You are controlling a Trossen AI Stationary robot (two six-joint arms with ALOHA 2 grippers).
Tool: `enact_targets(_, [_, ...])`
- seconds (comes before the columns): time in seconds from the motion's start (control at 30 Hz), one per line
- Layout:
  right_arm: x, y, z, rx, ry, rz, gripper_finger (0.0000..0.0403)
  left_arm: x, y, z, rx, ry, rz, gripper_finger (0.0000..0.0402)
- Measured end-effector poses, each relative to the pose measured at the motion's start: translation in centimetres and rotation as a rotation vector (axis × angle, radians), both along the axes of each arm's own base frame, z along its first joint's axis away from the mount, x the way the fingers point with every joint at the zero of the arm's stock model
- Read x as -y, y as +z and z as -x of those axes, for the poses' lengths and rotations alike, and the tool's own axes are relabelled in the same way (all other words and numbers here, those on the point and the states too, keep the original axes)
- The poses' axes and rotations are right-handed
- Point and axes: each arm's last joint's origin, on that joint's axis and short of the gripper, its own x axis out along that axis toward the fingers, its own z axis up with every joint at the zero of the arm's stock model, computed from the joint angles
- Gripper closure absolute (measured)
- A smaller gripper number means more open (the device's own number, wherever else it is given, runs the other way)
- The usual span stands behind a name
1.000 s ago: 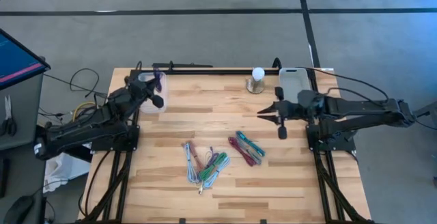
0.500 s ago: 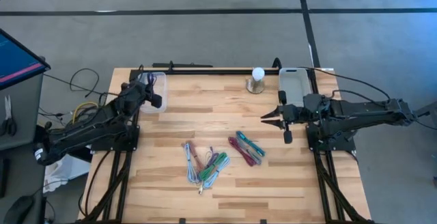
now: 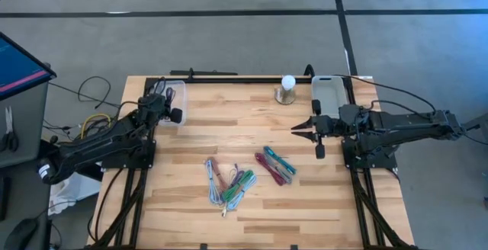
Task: Pick & Place USB Port
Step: Put the violet and black charger cable into the transparent bin, then put the blue and black charger cable into the transparent bin
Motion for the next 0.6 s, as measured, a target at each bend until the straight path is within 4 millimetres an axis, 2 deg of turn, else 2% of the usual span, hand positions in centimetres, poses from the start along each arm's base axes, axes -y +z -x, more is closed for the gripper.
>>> enact_targets(0.3, [0.0,0.0,0.0,0.000,0.000,0.000,0.0353,-0.1,0.3,-0.2,0.028,0.000,-0.027,0.0314])
enact_targets(0.4, [0.0,0.0,0.0,0.000,0.000,0.000,0.0353,-0.2,0.5,-0.3,0.020,-0.032,-0.048,0.0304])
enact_targets(0.47, [0.0,0.0,0.0,0.000,0.000,0.000,0.0353,-0.2,0.8,-0.7,0.038,-0.121,-0.061,0.0304])
enact_targets(0.6, [0.0,-0.1,-0.1,-0.007,0.005,-0.001,0.0353,0.1,1.8,-1.8,0.152,-0.404,-0.083,0.0315])
